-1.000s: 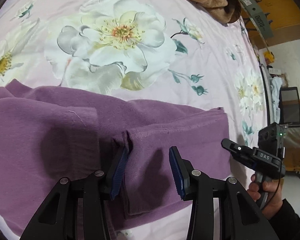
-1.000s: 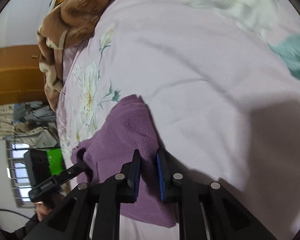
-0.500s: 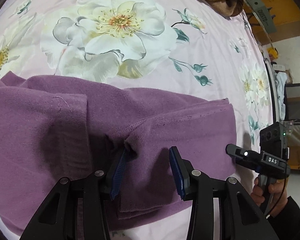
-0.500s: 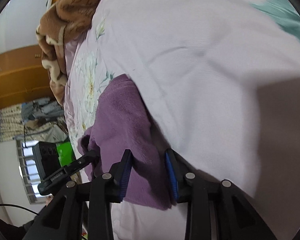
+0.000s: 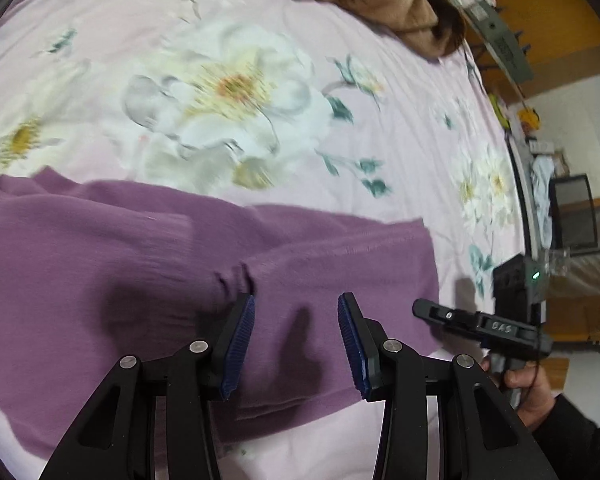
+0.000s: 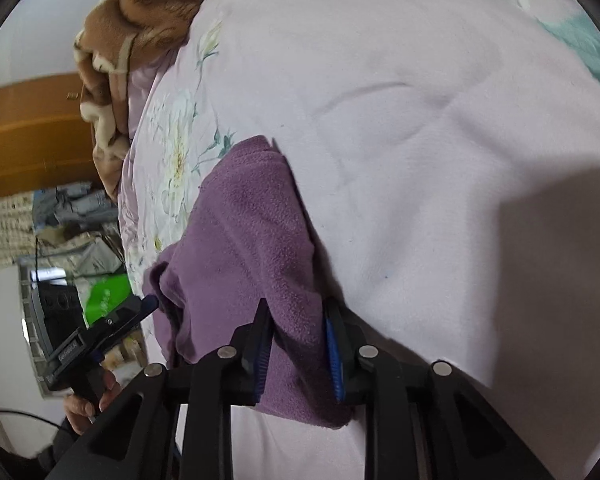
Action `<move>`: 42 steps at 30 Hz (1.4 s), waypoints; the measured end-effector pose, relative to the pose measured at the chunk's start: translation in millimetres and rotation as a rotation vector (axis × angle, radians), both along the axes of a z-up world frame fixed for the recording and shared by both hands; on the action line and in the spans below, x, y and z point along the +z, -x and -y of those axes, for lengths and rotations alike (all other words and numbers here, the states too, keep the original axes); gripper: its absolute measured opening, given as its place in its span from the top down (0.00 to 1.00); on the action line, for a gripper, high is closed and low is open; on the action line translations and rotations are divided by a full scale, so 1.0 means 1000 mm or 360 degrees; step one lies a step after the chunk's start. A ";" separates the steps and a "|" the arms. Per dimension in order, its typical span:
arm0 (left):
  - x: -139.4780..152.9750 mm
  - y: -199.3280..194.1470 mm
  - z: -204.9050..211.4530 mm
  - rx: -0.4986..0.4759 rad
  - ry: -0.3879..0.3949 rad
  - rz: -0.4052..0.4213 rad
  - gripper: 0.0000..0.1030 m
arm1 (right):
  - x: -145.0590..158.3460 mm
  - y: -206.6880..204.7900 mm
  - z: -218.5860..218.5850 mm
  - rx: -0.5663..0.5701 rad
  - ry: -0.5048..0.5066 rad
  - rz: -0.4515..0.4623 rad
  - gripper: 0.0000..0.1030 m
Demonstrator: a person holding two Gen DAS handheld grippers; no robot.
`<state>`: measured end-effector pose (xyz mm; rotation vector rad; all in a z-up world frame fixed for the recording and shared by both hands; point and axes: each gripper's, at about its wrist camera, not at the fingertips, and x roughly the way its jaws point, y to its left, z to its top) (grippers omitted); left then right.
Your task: Fold clothes
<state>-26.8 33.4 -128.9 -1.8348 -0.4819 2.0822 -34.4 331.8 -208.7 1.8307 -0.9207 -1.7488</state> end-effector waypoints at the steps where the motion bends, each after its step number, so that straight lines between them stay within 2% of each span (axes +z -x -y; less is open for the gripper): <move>1: -0.006 0.001 -0.004 -0.0015 0.0007 0.0012 0.57 | 0.002 0.000 0.000 0.0015 -0.0011 -0.0008 0.82; 4: -0.024 0.003 -0.008 -0.0002 0.0038 0.0057 0.57 | 0.012 0.001 0.000 0.0033 -0.0020 -0.0032 0.85; 7: -0.032 0.006 0.000 0.0090 -0.0022 0.0111 0.57 | 0.027 0.001 0.002 0.0025 -0.0007 -0.0075 0.87; 13: 0.004 0.002 0.007 0.0058 -0.0013 0.0030 0.57 | 0.072 0.002 0.012 0.0003 0.0048 -0.0192 0.88; 18: 0.020 -0.001 0.031 0.0091 -0.0036 0.0006 0.57 | 0.118 0.002 0.032 0.0029 0.0085 -0.0320 0.88; 25: 0.037 -0.009 0.085 0.0179 -0.0070 -0.0041 0.57 | 0.174 -0.002 0.102 0.0170 0.0098 -0.0480 0.88; 29: 0.044 -0.017 0.125 0.0229 -0.0076 -0.0050 0.57 | 0.175 -0.013 0.168 0.0303 0.0039 -0.0495 0.88; 38: 0.047 -0.046 0.245 0.0350 -0.0052 -0.0054 0.57 | 0.177 -0.037 0.316 0.0601 -0.0095 -0.0528 0.87; 42: 0.036 -0.056 0.289 0.0400 -0.0039 -0.0027 0.57 | 0.125 -0.049 0.376 0.0710 -0.0207 -0.0411 0.79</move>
